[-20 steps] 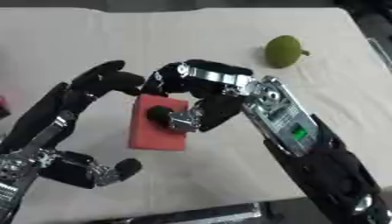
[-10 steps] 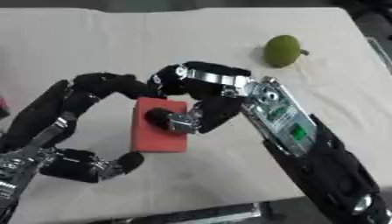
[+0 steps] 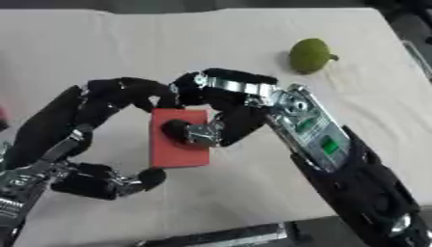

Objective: Pick up the objects with one hand, pass them to the other hand, and then place them into the box on the other side of the table.

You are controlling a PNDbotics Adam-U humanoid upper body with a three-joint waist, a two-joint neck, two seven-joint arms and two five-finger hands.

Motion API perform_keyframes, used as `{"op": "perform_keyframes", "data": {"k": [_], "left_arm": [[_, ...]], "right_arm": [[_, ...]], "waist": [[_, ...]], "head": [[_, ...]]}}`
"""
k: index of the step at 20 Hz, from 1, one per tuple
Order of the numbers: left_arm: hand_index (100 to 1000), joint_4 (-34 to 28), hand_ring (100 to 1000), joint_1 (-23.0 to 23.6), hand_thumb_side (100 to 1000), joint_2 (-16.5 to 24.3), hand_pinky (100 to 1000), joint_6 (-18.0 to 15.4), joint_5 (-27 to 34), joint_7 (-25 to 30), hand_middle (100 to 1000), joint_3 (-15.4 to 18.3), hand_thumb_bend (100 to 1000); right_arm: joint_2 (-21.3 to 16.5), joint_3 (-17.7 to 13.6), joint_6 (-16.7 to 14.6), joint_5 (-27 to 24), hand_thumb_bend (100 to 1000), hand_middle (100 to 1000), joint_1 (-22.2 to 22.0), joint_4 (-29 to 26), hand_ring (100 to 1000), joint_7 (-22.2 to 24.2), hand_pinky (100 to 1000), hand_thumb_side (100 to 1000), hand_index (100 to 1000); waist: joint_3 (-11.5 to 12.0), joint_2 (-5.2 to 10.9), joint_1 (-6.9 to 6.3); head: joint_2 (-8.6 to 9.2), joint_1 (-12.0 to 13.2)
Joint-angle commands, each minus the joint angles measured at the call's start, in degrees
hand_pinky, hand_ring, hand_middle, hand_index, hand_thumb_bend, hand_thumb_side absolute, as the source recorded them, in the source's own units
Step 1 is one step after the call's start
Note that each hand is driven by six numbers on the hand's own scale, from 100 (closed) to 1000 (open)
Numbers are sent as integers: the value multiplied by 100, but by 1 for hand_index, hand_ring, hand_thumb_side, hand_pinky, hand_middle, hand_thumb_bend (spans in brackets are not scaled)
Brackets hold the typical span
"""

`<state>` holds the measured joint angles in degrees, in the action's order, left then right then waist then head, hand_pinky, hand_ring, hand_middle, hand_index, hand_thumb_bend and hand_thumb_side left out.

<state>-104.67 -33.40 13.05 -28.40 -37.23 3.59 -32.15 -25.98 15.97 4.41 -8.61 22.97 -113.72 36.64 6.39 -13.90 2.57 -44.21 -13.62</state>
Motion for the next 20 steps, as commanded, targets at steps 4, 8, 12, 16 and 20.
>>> {"op": "perform_keyframes", "data": {"k": [4,8,12,16,20], "left_arm": [[1000,-91,279,-113,166,-100,533,-74,-134,60,718,-207,386],[1000,-79,249,-119,164,-137,531,-71,-284,112,651,-249,363],[1000,-74,252,-122,216,-168,535,-64,-297,98,653,-299,409],[1000,-94,253,-121,232,-175,533,-129,-279,148,658,-334,455],[998,-120,245,-130,168,-180,525,-104,-330,142,650,-325,447]], "right_arm": [[-53,-44,-16,-46,100,402,85,-87,473,-20,847,504,530],[-57,-42,-7,-55,100,402,88,-87,473,-28,847,510,530],[-57,-43,16,-67,100,402,88,-87,473,-31,846,510,530],[-59,-42,40,-78,100,402,85,-87,472,-30,846,511,530],[-58,-42,64,-82,100,402,75,-87,472,-26,846,511,529]], "waist": [[-20,62,-17],[-30,58,-24],[-40,55,-27],[-42,57,-30],[-44,61,-27]], "head": [[9,0],[9,-2],[9,1],[9,0],[9,-3]]}}
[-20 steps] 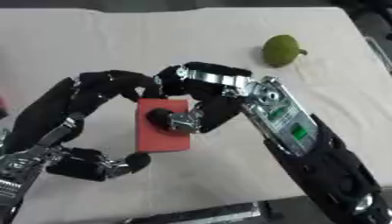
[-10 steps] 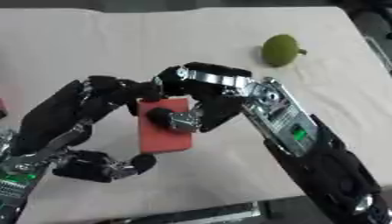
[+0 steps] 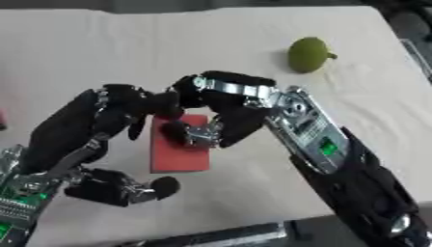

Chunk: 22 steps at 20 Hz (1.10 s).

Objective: Pick up the objects with one hand, pass them to the other hand, and then place them into the box on the other side of the table.

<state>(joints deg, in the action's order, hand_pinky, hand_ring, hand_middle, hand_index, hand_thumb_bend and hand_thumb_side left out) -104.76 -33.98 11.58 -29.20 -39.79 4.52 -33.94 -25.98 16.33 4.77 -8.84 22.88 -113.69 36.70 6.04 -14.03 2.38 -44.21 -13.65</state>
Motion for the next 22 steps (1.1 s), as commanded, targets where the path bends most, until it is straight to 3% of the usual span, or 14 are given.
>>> {"op": "perform_keyframes", "data": {"k": [1,3,9,16,20,22], "left_arm": [[997,-117,239,-74,149,-32,524,-15,-107,49,645,-145,446],[997,-129,235,-75,102,-27,521,4,-189,50,646,-143,440],[992,-118,232,-62,100,-26,514,136,-506,-30,648,-125,345],[981,-76,213,-54,100,-34,499,316,-837,-216,624,-117,323],[962,-41,176,-52,100,-53,475,445,-929,-393,558,-121,229],[943,-22,153,-49,100,-63,457,515,-919,-497,510,-121,135]], "right_arm": [[-57,-79,34,-60,100,402,82,-90,472,-32,846,512,529],[-56,-80,44,-65,100,401,79,-90,472,-30,846,512,529],[-53,-87,76,-80,100,401,77,-90,471,-19,846,513,528],[-50,-95,77,-103,100,400,68,-90,471,-12,846,515,527],[-48,-98,73,-116,100,401,63,-90,472,-9,847,517,528],[-46,-99,69,-126,100,401,59,-90,471,-5,848,519,528]], "waist": [[-10,74,-8],[-12,74,-9],[-17,70,-15],[-18,73,-14],[-15,74,-9],[-14,74,-6]], "head": [[9,-1],[9,-3],[9,-18],[9,-26],[9,-28],[9,-31]]}}
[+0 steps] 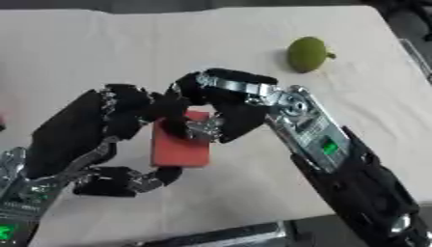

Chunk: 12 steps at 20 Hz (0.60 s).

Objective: Pick up the objects with one hand, pass them to the other hand, and then place them into the box on the other side of the table.

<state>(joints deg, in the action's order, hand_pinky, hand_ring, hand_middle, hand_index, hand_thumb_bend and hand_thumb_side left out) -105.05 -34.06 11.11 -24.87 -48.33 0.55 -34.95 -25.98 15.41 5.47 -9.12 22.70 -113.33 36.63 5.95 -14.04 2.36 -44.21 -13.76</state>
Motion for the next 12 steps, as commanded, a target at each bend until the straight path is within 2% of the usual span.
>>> {"op": "perform_keyframes", "data": {"k": [1,4,8,12], "left_arm": [[939,17,145,-39,100,-20,452,119,-47,-159,495,-17,118],[924,38,129,-40,100,-25,439,198,-9,-310,460,-5,100],[920,83,127,-37,100,-33,442,244,-5,-420,452,15,100],[922,122,134,-40,100,-51,448,253,10,-485,461,25,100]], "right_arm": [[-46,-7,-6,-105,100,401,75,-126,471,7,848,518,528],[-47,-9,-26,-136,100,404,71,-126,471,21,849,528,530],[-43,-24,-66,-228,100,419,68,-126,477,44,852,585,549],[-49,-31,-104,-295,100,413,70,-126,474,91,851,572,543]], "waist": [[-4,75,-3],[1,78,0],[0,82,2],[-4,80,0]], "head": [[9,-20],[9,-22],[9,-24],[9,-26]]}}
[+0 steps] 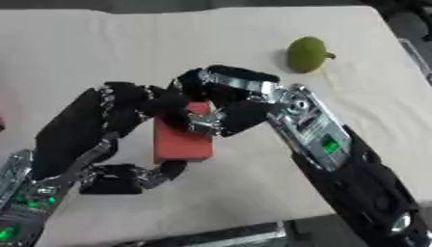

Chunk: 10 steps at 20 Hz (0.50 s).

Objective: Pick up the objects with one hand, pass them to the other hand, and then place them into the box on the other side of the table.

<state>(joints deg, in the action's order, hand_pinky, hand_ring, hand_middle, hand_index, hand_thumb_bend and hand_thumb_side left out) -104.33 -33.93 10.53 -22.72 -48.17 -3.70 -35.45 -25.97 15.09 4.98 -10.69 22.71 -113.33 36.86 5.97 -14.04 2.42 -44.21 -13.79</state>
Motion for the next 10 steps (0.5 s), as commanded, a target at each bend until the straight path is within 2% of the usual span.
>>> {"op": "perform_keyframes", "data": {"k": [1,3,4,10], "left_arm": [[923,55,135,-53,100,4,449,43,3,-77,466,77,100],[932,63,158,-54,100,-2,463,67,13,-115,516,81,100],[944,65,190,-56,100,-3,479,84,12,-137,569,80,122],[984,72,290,-54,100,4,526,197,-182,-215,713,66,273]], "right_arm": [[-52,-1,-57,-143,100,413,69,-127,474,74,851,571,542],[-56,-1,-44,-148,100,409,64,-127,472,77,850,557,535],[-57,3,-38,-149,100,406,62,-127,471,81,849,547,529],[-62,6,-35,-139,100,391,53,-127,467,104,846,513,508]], "waist": [[-6,80,-7],[-7,79,-9],[-7,78,-10],[-12,80,-12]], "head": [[9,-24],[9,-27],[9,-28],[9,-32]]}}
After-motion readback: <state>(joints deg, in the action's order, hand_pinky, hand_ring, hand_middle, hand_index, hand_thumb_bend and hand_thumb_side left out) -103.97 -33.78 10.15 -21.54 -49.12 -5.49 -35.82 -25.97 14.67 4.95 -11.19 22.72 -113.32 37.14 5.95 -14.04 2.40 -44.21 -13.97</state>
